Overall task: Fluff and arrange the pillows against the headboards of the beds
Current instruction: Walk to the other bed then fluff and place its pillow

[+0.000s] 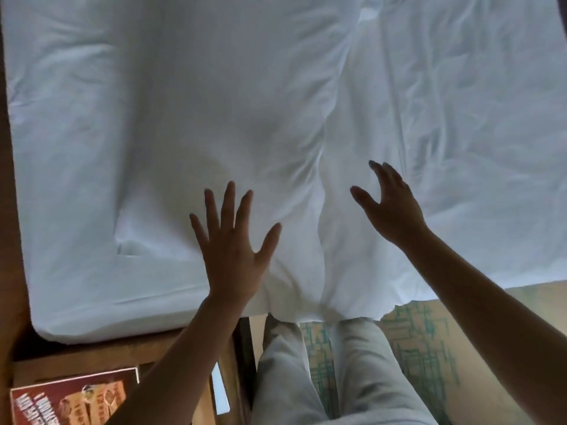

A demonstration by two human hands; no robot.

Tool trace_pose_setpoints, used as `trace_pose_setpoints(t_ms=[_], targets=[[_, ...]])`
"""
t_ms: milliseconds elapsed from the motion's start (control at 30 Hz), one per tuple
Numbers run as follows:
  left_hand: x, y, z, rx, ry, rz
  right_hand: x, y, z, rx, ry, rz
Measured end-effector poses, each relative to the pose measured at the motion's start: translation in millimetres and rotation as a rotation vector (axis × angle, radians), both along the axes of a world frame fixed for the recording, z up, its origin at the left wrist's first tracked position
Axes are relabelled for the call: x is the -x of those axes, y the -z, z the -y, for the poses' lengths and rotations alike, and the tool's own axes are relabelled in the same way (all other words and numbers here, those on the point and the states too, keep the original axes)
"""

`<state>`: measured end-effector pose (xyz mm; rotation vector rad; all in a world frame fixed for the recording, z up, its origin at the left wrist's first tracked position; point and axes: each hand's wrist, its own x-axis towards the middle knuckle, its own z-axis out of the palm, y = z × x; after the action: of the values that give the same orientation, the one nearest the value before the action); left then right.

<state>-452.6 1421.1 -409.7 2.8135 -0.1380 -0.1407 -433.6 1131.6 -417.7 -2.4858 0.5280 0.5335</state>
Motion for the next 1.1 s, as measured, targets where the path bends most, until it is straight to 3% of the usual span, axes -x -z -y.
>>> trace_pose_setpoints(t_ms=[133,400,567,700,800,933,1100], targets=[[2.7,41.5,11.3,0.011,-0.026,-0.121,-23.2,16.6,-5.1,-0.108,0.063,-0.087],[9.9,68.1,17.1,-0.082,-0.027,-0.043,-73.1,41.7,-46.5,-0.436,0.368,-0.146],[18.4,63.7,21.5,-0.047,-0.073,-0.04,-94.0,47.1,-76.4,-0.682,0.387,-0.204],[29.1,62.5,25.8,0.005,-0.119,-0.029,-96.6,47.9,-81.1,-0.69,0.292,-0.312],[36.3,55.2,35.0,0.102,-0.114,0.066,-101.8,38.1,-82.1,-0.636,0.251,-0.228],[34.9,35.1,51.0,0.046,-0.029,0.058,-109.0,16.4,-93.3,-0.527,0.159,-0.098],[12.3,9.5,29.1,0.048,-0.181,0.092,-122.3,-31.4,-127.3,-0.594,0.103,0.064]])
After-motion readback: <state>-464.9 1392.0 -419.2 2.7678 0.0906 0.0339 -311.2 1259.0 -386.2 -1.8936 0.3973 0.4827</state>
